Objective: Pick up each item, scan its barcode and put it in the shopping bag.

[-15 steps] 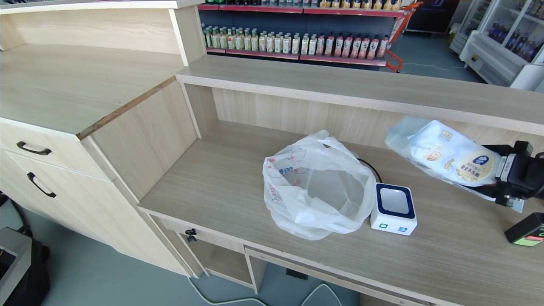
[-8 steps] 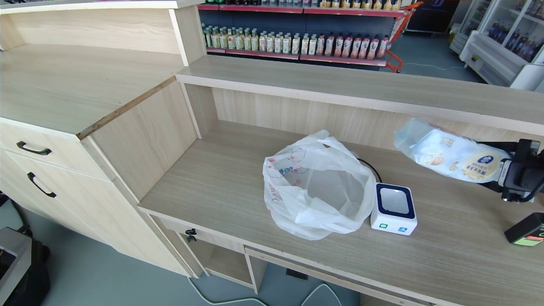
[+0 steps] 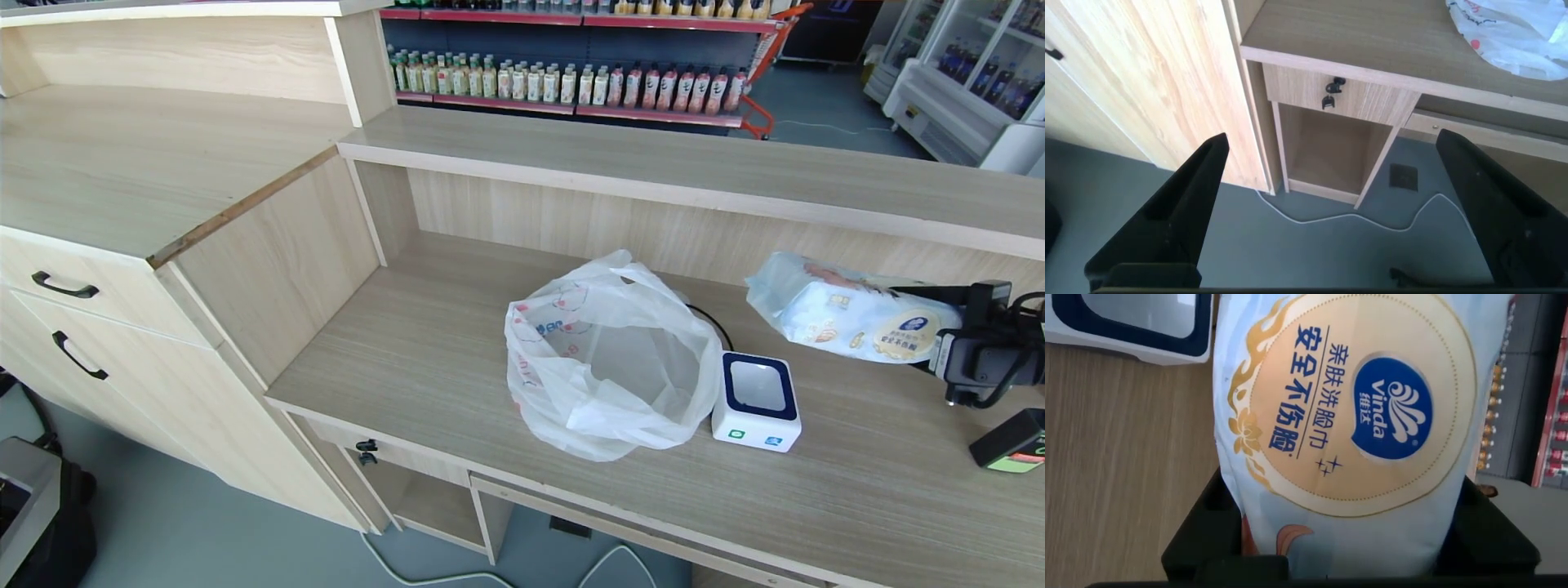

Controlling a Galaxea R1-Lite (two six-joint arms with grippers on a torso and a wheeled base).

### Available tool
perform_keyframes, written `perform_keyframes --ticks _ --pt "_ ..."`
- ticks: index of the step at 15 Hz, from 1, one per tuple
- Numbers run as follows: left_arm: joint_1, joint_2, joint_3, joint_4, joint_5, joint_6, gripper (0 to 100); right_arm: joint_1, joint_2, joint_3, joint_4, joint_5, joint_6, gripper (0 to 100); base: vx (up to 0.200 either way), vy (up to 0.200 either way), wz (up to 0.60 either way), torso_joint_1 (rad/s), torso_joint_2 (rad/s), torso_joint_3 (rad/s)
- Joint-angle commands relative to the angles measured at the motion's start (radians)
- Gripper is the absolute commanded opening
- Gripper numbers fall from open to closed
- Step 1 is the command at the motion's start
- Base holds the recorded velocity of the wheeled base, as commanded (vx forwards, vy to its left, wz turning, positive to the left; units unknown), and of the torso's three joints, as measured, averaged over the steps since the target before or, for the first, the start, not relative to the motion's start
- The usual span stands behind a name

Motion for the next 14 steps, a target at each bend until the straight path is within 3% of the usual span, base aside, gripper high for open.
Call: perform_keyframes --ticks 1,5,14 --pt "0.000 0.001 0.000 0.000 0.000 0.000 100 0.004 0.011 0.002 -0.017 0.010 -0.003 0 0.000 0.000 0.00 0.000 0.00 0.000" --pt "0.000 0.001 0.000 0.000 0.000 0.000 100 0.008 0.036 0.033 -0.238 0.059 -0.016 0 0.000 0.000 0.00 0.000 0.00 0.000" --pt "0.000 0.001 0.000 0.000 0.000 0.000 100 0.007 0.117 0.053 -0.297 0.090 -0.080 0 0.000 0.000 0.00 0.000 0.00 0.000"
